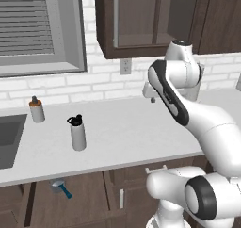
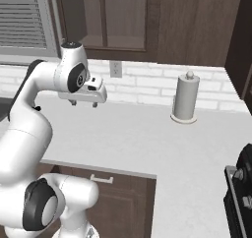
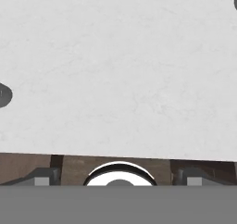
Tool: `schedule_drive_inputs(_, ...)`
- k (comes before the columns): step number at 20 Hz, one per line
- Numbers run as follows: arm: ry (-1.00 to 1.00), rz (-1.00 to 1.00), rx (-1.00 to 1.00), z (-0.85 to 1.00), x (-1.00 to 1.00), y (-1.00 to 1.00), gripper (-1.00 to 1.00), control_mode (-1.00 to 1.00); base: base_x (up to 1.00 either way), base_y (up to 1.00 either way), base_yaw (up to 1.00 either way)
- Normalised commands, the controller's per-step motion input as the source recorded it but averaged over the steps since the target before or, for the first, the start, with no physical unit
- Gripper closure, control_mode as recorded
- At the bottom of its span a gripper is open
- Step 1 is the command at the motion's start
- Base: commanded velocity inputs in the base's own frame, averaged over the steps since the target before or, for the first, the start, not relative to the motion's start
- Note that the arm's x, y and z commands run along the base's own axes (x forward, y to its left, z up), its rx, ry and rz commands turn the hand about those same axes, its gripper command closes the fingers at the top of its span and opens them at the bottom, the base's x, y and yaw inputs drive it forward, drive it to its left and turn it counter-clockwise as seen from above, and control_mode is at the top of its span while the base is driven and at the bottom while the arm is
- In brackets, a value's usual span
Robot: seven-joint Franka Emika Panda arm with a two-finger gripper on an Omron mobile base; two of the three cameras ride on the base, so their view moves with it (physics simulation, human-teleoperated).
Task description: Pick the measuring cup from the drawer and place it on the counter.
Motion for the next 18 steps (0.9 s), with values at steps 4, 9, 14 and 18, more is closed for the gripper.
schedule_drive_inputs(4, 0.0, 0.0, 0.0, 0.0, 0.0, 0.0, -1.0, 1.0, 0.0, 0.0, 0.0)
schedule_drive_inputs(9, 0.0, 0.0, 0.0, 0.0, 0.0, 0.0, -1.0, 1.0, 0.0, 0.0, 0.0)
schedule_drive_inputs(14, 0.0, 0.0, 0.0, -0.01, -0.04, 0.02, -1.0, -1.0, 0.0, 0.0, 0.0)
schedule_drive_inputs(18, 0.0, 0.0, 0.0, -0.12, -0.54, 0.54, -1.0, -1.0, 0.0, 0.0, 0.0)
